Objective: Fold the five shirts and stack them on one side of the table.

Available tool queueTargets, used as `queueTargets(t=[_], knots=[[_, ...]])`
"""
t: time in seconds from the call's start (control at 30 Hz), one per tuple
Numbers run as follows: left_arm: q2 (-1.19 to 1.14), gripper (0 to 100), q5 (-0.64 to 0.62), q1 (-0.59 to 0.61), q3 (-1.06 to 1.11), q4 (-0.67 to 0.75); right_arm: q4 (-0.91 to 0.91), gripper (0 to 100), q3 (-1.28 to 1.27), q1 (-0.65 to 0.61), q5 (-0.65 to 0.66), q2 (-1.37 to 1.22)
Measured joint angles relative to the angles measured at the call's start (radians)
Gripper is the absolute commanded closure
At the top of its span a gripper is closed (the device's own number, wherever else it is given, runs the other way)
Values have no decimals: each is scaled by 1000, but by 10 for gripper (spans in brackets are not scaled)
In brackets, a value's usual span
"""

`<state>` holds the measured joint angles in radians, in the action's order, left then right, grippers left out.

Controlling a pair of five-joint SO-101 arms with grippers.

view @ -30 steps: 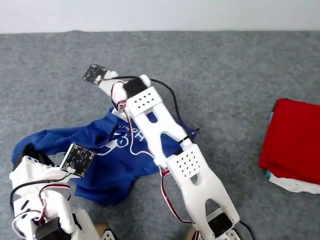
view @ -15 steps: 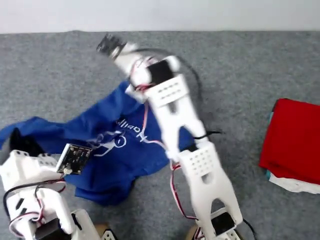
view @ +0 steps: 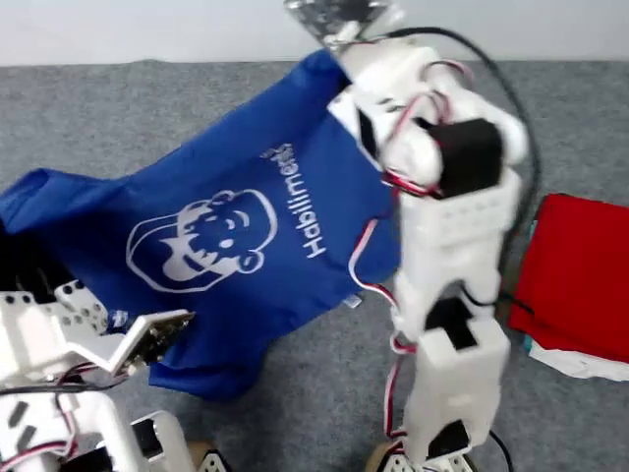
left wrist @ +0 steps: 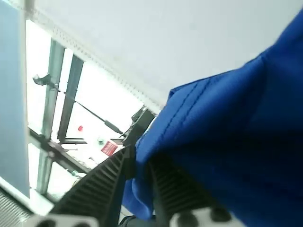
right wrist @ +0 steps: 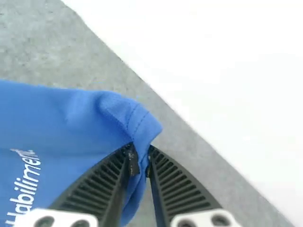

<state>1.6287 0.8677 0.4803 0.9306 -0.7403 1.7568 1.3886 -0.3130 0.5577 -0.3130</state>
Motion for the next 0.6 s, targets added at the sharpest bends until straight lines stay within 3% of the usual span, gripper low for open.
queueTargets(t=[0.33,0.47,0.6], knots=[[-436,994,-135,-152,-502,-414,0,986,-374,84,0,331],[-542,994,-242,-199,-655,-446,0,985,-381,127,-26,450],[-632,994,-269,-236,-847,-446,0,985,-381,166,-34,566]])
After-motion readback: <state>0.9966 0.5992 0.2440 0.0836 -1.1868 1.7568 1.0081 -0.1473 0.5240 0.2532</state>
